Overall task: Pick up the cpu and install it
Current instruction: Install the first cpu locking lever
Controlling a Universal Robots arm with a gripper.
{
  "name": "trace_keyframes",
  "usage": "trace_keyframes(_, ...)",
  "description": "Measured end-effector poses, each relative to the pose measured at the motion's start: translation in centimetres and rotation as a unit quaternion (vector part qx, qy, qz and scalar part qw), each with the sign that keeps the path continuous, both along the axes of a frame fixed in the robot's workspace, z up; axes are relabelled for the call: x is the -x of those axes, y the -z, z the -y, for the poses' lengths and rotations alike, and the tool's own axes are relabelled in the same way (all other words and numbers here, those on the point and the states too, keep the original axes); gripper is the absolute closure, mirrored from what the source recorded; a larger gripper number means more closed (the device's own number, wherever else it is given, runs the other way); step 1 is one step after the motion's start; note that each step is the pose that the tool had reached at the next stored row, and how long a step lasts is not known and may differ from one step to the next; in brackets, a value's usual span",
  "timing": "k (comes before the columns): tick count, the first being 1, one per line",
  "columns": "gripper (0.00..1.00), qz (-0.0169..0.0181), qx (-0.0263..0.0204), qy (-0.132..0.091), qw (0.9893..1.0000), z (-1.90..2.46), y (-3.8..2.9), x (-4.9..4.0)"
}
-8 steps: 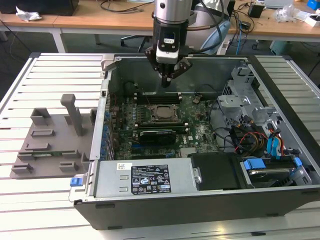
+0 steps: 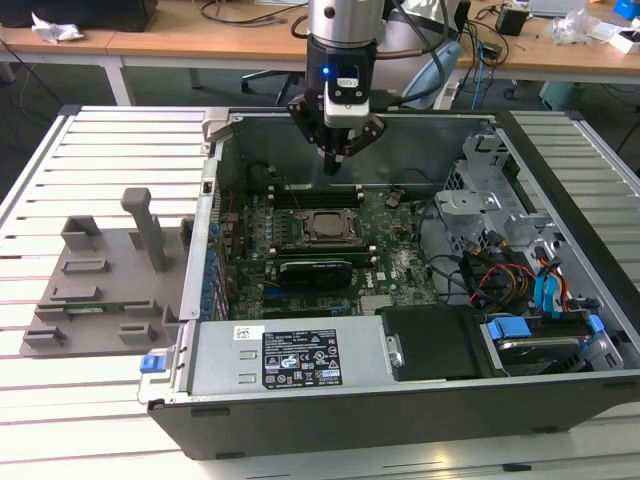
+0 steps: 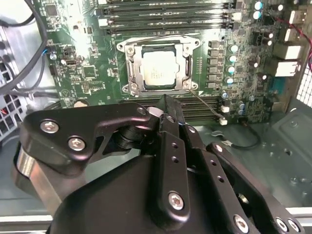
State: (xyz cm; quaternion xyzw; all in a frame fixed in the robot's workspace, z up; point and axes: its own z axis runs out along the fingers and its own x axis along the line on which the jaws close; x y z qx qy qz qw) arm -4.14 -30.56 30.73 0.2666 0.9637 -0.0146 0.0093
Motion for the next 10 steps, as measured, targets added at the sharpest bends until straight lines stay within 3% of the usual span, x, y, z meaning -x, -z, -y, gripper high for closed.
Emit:
trace_keyframes(6, 0.89, 0.0, 0.0, -0.036, 0.9994, 0.0, 0.0, 0.0)
trace_keyframes(10, 0.89, 0.0, 0.0, -0.063, 0.998, 0.0, 0.0, 0.0)
